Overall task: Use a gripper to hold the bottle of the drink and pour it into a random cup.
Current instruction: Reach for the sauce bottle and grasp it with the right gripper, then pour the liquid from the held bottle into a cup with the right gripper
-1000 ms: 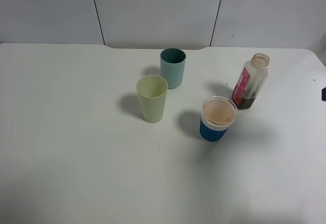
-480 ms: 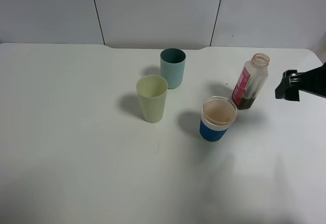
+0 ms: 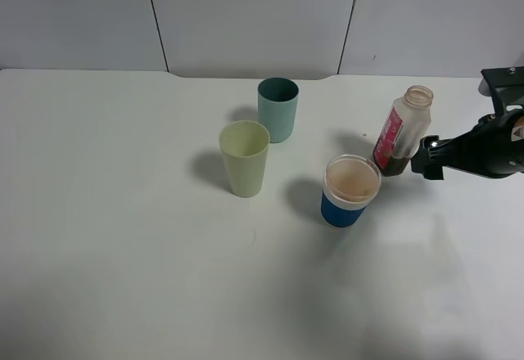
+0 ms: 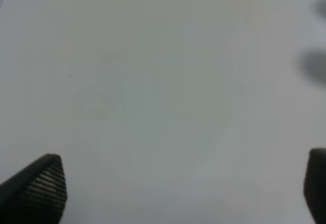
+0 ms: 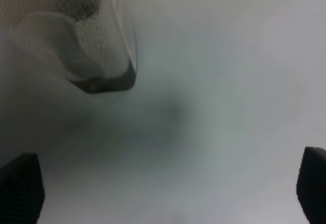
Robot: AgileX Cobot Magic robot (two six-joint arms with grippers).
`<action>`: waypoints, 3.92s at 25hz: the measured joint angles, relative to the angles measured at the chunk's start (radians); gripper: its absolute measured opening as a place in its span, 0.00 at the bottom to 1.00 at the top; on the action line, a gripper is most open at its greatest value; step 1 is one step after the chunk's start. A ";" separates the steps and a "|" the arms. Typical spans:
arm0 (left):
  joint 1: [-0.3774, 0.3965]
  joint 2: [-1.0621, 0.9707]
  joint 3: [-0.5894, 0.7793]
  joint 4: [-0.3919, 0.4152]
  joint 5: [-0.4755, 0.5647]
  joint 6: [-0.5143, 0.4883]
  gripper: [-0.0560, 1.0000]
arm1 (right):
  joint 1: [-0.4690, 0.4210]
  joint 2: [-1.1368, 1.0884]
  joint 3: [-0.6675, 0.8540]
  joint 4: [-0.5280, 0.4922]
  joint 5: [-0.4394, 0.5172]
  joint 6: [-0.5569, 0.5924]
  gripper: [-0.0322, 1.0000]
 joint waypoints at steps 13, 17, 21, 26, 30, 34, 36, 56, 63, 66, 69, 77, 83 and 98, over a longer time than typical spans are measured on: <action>0.000 -0.001 0.000 0.000 0.000 0.000 0.93 | 0.001 0.243 0.003 -0.053 -0.329 -0.003 0.99; 0.000 -0.001 0.000 0.000 0.000 0.000 0.93 | 0.001 0.308 0.003 -0.055 -0.430 -0.040 0.99; 0.000 -0.001 0.000 0.000 0.000 0.000 0.93 | 0.001 0.346 0.003 -0.055 -0.503 -0.087 0.99; 0.000 -0.001 0.000 0.000 0.000 0.000 0.93 | 0.001 0.351 0.003 -0.055 -0.579 -0.140 0.99; 0.000 -0.001 0.000 0.000 0.000 0.000 0.93 | 0.001 0.351 0.003 -0.053 -0.636 -0.184 0.99; 0.000 -0.001 0.000 0.000 0.000 0.000 0.93 | 0.001 0.351 0.003 -0.052 -0.696 -0.206 0.99; 0.000 -0.001 0.000 0.000 0.000 0.000 0.93 | 0.001 0.354 0.003 -0.052 -0.705 -0.212 0.96; 0.000 -0.001 0.000 0.000 0.000 0.000 0.93 | 0.001 0.374 0.003 -0.050 -0.657 -0.174 0.39; 0.000 -0.001 0.000 0.000 0.000 0.000 0.93 | 0.001 0.314 0.005 -0.047 -0.552 -0.105 0.39; 0.000 -0.001 0.000 0.000 0.000 0.000 0.93 | 0.001 0.253 0.006 -0.050 -0.496 -0.080 0.39; 0.000 -0.001 0.000 0.000 0.000 0.000 0.93 | 0.001 0.181 0.006 -0.060 -0.473 -0.035 0.39; 0.000 -0.001 0.000 0.000 0.000 0.000 0.93 | 0.001 0.021 0.006 -0.291 -0.388 0.304 0.39; 0.000 -0.001 0.000 0.000 0.000 0.000 0.93 | 0.006 -0.060 -0.004 -0.687 -0.280 0.739 0.39; 0.000 -0.001 0.000 0.000 0.000 0.000 0.93 | 0.225 -0.135 -0.024 -1.189 0.055 1.108 0.39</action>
